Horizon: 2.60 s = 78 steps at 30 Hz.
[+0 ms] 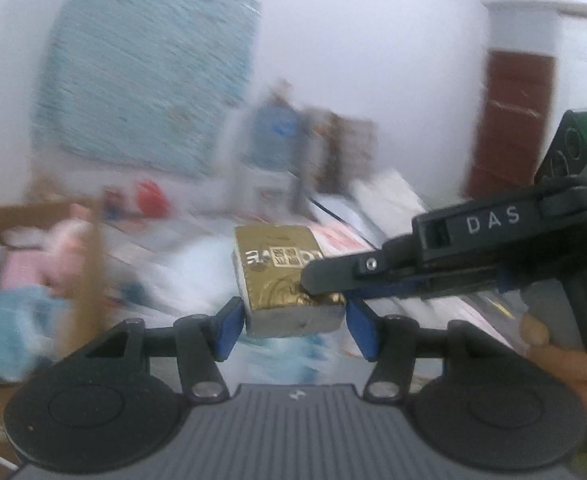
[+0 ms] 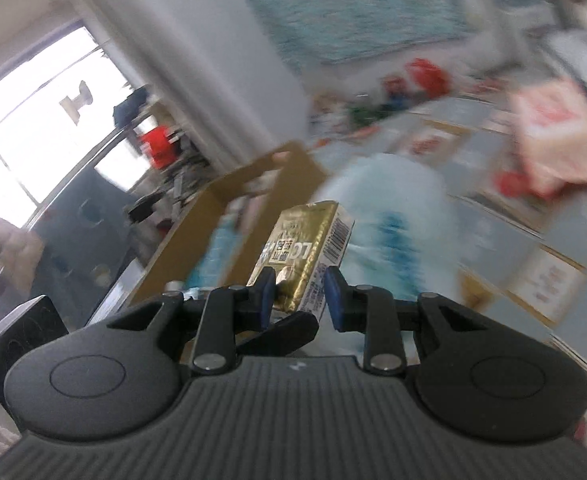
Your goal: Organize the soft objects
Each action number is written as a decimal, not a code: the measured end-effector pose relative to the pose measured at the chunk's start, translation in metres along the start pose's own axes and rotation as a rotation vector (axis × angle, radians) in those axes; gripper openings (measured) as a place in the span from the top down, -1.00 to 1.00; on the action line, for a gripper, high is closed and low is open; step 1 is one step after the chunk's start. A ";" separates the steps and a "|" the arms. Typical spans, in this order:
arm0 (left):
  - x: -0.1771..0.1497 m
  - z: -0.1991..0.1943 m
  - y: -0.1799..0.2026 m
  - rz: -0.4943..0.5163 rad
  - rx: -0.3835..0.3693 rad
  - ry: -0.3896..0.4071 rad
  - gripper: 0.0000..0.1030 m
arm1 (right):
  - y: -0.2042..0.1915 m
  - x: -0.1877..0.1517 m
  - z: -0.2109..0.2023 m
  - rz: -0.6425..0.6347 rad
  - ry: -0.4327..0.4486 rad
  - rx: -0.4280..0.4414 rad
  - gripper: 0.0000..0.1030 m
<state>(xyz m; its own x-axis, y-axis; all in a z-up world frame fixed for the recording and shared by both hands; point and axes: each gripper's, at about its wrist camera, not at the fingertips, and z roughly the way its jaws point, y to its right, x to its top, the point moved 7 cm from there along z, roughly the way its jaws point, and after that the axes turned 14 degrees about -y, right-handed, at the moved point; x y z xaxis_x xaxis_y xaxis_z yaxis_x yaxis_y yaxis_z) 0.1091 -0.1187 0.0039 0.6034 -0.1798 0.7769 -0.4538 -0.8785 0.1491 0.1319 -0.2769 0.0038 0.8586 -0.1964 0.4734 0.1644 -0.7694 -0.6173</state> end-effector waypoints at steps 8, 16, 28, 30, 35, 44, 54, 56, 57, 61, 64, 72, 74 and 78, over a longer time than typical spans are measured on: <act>0.003 -0.028 -0.095 -0.200 0.186 0.017 -0.13 | -0.078 0.047 0.089 -0.157 -0.159 0.129 0.47; -0.010 -0.017 -0.148 -0.331 0.237 -0.107 -0.14 | -0.110 0.060 0.172 -0.197 -0.395 0.126 0.44; -0.038 -0.015 -0.162 -0.396 0.163 -0.205 -0.39 | -0.115 0.070 0.206 -0.256 -0.496 0.002 0.43; -0.034 -0.014 -0.165 -0.398 0.160 -0.193 -0.39 | -0.113 0.073 0.209 -0.251 -0.494 -0.004 0.43; -0.024 -0.044 -0.172 -0.395 0.162 -0.093 -0.46 | -0.115 0.082 0.210 -0.236 -0.467 0.012 0.43; -0.029 -0.126 -0.214 -0.449 0.304 0.105 -0.69 | -0.149 0.082 0.195 -0.306 -0.481 0.086 0.40; -0.048 -0.131 -0.205 -0.396 0.338 0.053 -1.00 | -0.158 0.053 0.161 -0.374 -0.298 0.002 -0.73; -0.046 -0.135 -0.202 -0.369 0.380 0.057 -1.00 | -0.157 0.052 0.144 -0.400 -0.216 -0.058 -0.94; -0.044 -0.138 -0.200 -0.357 0.394 0.058 -1.00 | -0.156 0.051 0.134 -0.405 -0.173 -0.093 -0.98; -0.042 -0.149 -0.194 -0.368 0.402 0.065 -1.00 | -0.145 0.051 0.099 -0.384 -0.043 -0.230 -0.98; -0.045 -0.156 -0.193 -0.419 0.412 0.060 -1.00 | -0.132 0.046 0.080 -0.345 0.019 -0.345 -0.98; -0.064 -0.156 -0.169 -0.364 0.524 -0.026 -1.00 | -0.124 -0.014 0.050 -0.324 0.115 -0.552 -0.98; -0.070 -0.153 -0.160 -0.338 0.582 -0.063 -1.00 | -0.128 -0.032 0.048 -0.347 0.125 -0.605 -0.98; -0.076 -0.145 -0.146 -0.276 0.576 -0.117 -1.00 | -0.134 -0.058 0.041 -0.340 0.146 -0.687 -0.98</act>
<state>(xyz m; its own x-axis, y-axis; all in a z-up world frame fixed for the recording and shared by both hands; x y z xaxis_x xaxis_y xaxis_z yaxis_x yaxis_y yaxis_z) 0.0346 0.0872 0.0121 0.7299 0.0677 0.6801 0.1324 -0.9902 -0.0435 0.0799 -0.1377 0.0328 0.7345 0.0763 0.6743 0.0282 -0.9962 0.0819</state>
